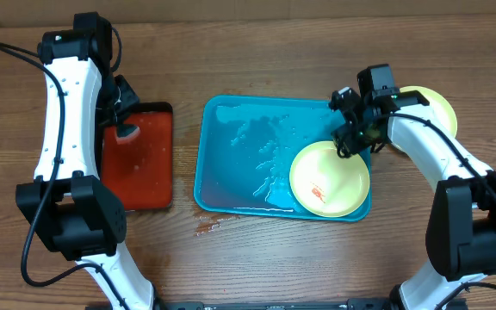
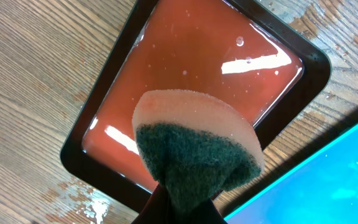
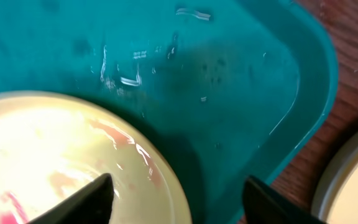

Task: Clean dirty plates on tray and stack at the side

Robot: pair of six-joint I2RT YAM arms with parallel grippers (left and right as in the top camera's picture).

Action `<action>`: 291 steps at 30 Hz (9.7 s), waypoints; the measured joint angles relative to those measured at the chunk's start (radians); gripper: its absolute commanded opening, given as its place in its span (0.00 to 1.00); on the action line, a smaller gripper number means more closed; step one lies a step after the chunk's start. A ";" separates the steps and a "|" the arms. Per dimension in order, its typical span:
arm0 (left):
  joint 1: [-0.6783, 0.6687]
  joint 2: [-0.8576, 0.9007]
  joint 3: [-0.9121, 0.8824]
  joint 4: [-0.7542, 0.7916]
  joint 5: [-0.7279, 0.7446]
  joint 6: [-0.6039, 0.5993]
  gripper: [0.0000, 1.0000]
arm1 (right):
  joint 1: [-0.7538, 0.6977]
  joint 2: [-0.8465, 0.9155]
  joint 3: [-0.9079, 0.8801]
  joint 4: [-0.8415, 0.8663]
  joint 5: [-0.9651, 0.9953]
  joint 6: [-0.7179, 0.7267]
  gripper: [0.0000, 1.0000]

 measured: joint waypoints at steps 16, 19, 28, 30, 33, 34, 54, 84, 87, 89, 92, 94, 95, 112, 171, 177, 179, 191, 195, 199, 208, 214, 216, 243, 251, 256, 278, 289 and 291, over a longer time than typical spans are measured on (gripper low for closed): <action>0.000 0.000 0.000 0.003 0.000 0.000 0.04 | -0.003 0.001 -0.064 0.059 0.013 -0.042 0.61; 0.000 0.000 0.000 0.003 0.000 0.000 0.04 | -0.003 0.009 -0.069 0.060 0.009 -0.043 0.47; 0.000 0.000 0.000 0.003 0.000 0.000 0.04 | -0.003 0.018 -0.069 0.059 -0.005 -0.043 0.43; 0.000 0.000 0.000 0.003 0.000 0.000 0.04 | -0.003 0.018 -0.069 0.060 -0.005 -0.042 0.49; 0.000 0.000 0.000 0.003 0.000 0.000 0.04 | -0.003 0.019 -0.069 0.060 -0.005 -0.043 0.50; 0.000 0.000 0.000 0.003 0.000 0.000 0.04 | -0.003 0.019 -0.069 0.061 -0.006 -0.044 0.49; 0.000 0.000 0.000 0.004 0.030 0.000 0.04 | -0.005 0.076 -0.027 0.061 -0.050 0.064 0.04; -0.359 0.028 0.000 0.138 0.161 0.025 0.04 | 0.185 0.178 0.064 0.196 -0.170 0.695 0.04; -0.362 0.028 0.000 0.139 0.161 0.018 0.04 | 0.185 0.179 0.064 0.202 -0.131 0.757 0.04; -0.366 0.028 0.000 0.140 0.161 0.001 0.04 | 0.185 0.179 0.064 0.210 -0.116 0.799 0.04; -0.370 0.028 -0.008 0.161 0.161 -0.034 0.04 | 0.187 0.179 0.064 0.212 -0.113 0.868 0.04; -0.381 0.028 -0.032 0.205 0.162 -0.051 0.04 | 0.191 0.179 0.064 0.212 -0.115 0.897 0.04; -0.387 0.028 -0.042 0.223 0.165 -0.055 0.04 | 0.194 0.179 0.064 0.213 -0.115 0.906 0.04; -0.549 0.031 -0.392 0.724 0.252 -0.167 0.04 | 0.234 0.179 0.064 0.240 -0.116 0.927 0.04; -0.438 0.182 -0.275 0.517 0.121 -0.190 0.04 | 0.235 0.189 0.063 0.248 -0.143 0.927 0.04; -0.444 0.183 -0.213 0.583 0.214 -0.125 0.04 | 0.237 0.189 0.063 0.253 -0.140 0.927 0.04; -0.457 0.183 -0.213 0.591 0.253 -0.116 0.04 | 0.237 0.189 0.063 0.253 -0.140 0.927 0.04; -0.537 0.192 -0.336 0.749 0.258 -0.111 0.04 | 0.237 0.189 0.063 0.253 -0.139 0.927 0.04; -0.536 0.192 -0.336 0.750 0.227 -0.107 0.04 | 0.237 0.189 0.063 0.253 -0.138 0.927 0.04; -0.537 0.192 -0.334 0.711 0.155 -0.103 0.04 | 0.237 0.189 0.063 0.253 -0.139 0.926 0.04; -0.509 0.193 -0.281 0.484 -0.039 -0.091 0.04 | 0.238 0.189 0.063 0.251 -0.140 0.927 0.04; -0.496 0.199 -0.118 0.328 -0.107 -0.081 0.04 | 0.238 0.189 0.063 0.252 -0.140 0.927 0.04; -0.495 0.199 -0.053 0.274 -0.117 -0.081 0.04 | 0.238 0.189 0.063 0.253 -0.140 0.927 0.04; 0.021 0.199 -0.131 0.153 0.006 -0.002 0.04 | 0.238 0.189 0.063 0.254 -0.139 0.927 0.04; 0.023 0.199 -0.168 0.227 0.023 0.037 0.20 | 0.238 0.189 0.063 0.253 -0.139 0.927 0.04; 0.023 0.199 -0.168 0.236 0.024 0.039 0.20 | 0.238 0.189 0.063 0.253 -0.139 0.927 0.04; 0.080 0.199 0.045 0.085 0.077 0.082 0.86 | 0.250 0.189 0.079 0.207 -0.126 0.885 0.04; 0.112 0.198 0.068 0.095 0.095 0.082 1.00 | 0.450 0.116 0.286 -0.079 0.394 0.769 0.04; 0.112 0.198 0.068 0.097 0.098 0.083 1.00 | 0.498 0.108 0.330 -0.111 0.529 0.758 0.04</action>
